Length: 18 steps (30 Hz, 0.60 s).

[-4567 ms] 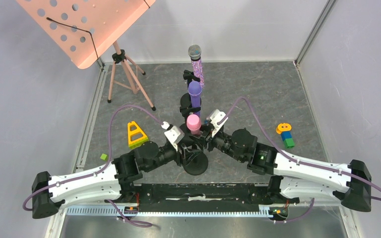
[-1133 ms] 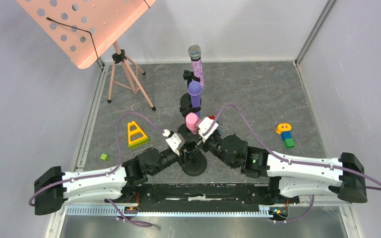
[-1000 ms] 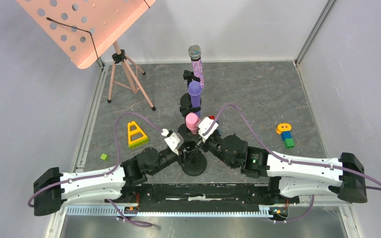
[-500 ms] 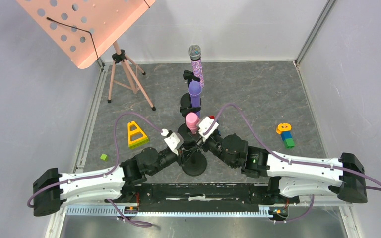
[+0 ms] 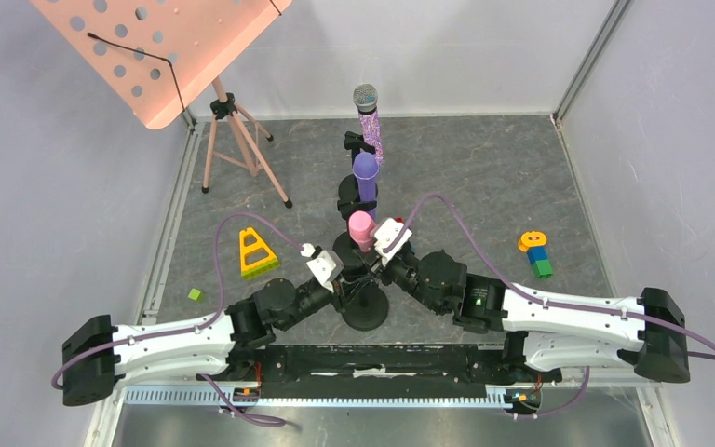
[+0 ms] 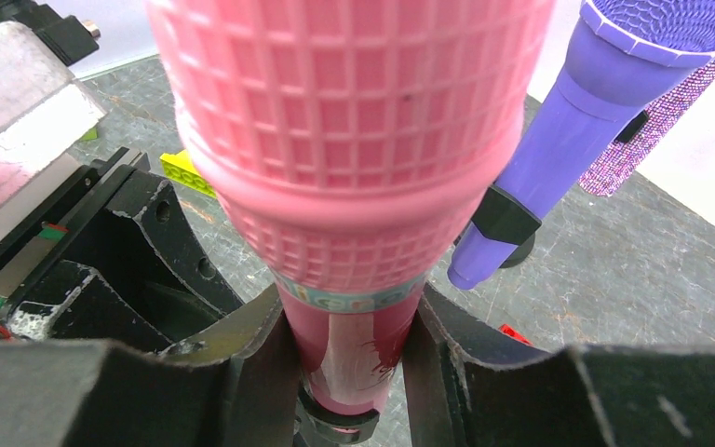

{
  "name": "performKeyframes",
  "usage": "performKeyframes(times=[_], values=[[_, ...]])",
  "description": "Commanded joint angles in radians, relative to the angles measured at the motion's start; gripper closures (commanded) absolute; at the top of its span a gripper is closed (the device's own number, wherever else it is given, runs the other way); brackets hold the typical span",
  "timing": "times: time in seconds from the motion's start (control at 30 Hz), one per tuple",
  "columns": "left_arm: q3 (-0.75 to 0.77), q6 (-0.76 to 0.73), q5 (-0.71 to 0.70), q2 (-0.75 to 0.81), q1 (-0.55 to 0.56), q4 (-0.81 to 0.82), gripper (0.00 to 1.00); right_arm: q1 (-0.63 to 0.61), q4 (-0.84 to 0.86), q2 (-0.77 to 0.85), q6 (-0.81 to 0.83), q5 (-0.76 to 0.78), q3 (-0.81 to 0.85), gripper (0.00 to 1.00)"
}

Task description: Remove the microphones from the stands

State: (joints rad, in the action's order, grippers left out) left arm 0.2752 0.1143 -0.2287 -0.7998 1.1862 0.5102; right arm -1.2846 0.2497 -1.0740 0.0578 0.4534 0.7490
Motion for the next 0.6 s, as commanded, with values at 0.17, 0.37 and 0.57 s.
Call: performKeyframes(times=[0.17,0.37,0.57], values=[[-0.021,0.018,-0.028,-0.050,-0.002,-0.071,0.98,-0.004,0.208,0.079,-0.041,-0.055,0.053,0.88],[-0.018,0.012,-0.034,-0.049,-0.003,-0.085,0.98,-0.004,0.208,0.082,-0.038,-0.043,0.050,0.89],[-0.012,0.009,-0.034,-0.052,-0.003,-0.097,0.98,-0.004,0.203,0.086,-0.038,-0.043,0.055,0.90]])
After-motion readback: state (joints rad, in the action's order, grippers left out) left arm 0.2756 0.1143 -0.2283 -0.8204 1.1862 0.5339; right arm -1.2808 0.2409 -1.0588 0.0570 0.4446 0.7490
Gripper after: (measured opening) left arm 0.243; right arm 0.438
